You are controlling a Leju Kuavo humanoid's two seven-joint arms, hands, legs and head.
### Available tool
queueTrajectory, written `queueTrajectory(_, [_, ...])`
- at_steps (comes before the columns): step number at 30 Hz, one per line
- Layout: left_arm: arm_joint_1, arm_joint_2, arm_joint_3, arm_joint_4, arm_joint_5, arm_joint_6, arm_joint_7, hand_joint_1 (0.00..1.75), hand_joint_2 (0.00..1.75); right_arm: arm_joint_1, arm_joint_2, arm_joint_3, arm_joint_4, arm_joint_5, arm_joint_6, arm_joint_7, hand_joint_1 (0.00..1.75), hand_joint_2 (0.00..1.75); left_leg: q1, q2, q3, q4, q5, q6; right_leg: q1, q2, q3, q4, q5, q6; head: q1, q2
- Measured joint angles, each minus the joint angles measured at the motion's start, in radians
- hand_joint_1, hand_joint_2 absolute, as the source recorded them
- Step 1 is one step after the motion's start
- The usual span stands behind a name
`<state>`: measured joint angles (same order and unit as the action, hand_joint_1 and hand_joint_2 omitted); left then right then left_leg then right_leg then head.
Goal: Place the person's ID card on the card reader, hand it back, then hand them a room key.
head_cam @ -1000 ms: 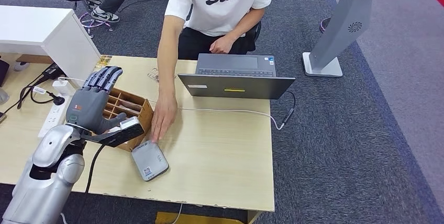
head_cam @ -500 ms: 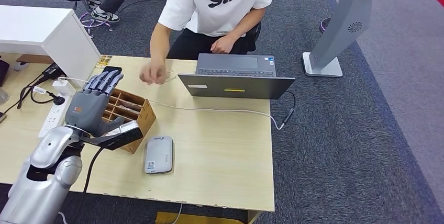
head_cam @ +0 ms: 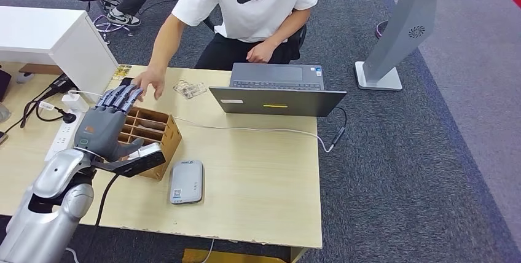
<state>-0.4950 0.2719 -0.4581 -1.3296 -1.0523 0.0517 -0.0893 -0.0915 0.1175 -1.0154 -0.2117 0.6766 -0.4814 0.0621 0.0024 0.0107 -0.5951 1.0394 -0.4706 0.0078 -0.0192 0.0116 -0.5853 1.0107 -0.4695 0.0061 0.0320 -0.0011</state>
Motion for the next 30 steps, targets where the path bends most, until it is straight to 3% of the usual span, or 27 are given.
queueTrajectory(30, [-0.014, 0.056, -0.041, 0.034, -0.004, -0.04, 0.017, 0.0, 1.75, -0.001, 0.0, -0.017, -0.001, 0.01, 0.001, 0.0, 0.0, 1.75, 0.0, 0.0, 0.0, 0.0, 0.0, 0.0, 0.0, 0.0, 0.0, 0.0, 0.0, 0.0, 0.0, 0.0])
